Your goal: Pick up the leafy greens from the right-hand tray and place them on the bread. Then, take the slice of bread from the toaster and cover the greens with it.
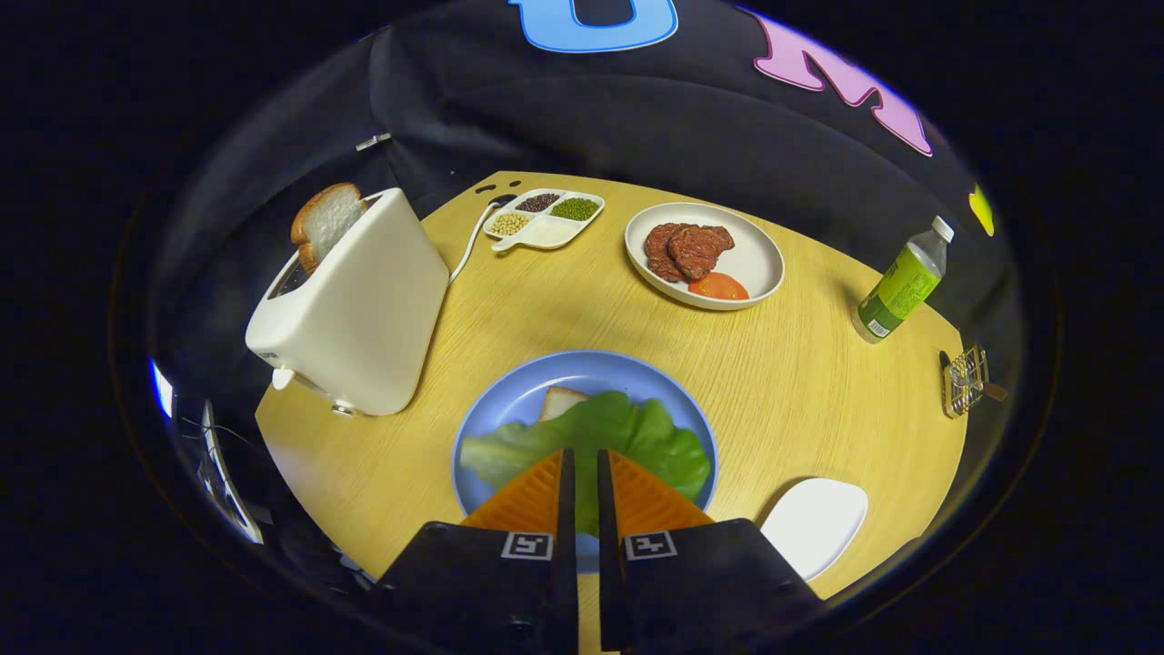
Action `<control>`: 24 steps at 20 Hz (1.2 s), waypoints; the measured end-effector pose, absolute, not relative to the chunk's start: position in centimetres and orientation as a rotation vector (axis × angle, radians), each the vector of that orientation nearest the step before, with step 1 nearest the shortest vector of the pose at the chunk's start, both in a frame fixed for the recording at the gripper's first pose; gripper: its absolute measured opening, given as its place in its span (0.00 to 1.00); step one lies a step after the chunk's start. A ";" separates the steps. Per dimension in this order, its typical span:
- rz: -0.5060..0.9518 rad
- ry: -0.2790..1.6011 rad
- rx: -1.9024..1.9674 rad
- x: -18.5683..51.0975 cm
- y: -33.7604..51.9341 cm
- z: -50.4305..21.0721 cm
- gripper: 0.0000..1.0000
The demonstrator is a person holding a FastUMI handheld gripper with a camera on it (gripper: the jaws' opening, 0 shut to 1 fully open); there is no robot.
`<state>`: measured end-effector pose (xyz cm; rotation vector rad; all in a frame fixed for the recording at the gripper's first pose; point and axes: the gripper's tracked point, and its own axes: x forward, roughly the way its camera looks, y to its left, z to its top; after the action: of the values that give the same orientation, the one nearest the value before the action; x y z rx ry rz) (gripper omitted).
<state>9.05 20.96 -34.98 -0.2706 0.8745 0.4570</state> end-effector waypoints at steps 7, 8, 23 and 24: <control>0.429 0.836 -0.222 9.7 21.7 -32.9 0.88; 0.434 0.814 -0.215 9.9 22.2 -31.9 1.00; 0.676 0.538 -0.223 10.7 38.1 -18.1 1.00; 0.694 0.537 -0.223 10.8 39.5 -18.0 1.00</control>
<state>10.82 39.47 -18.01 -0.2226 0.5367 0.6943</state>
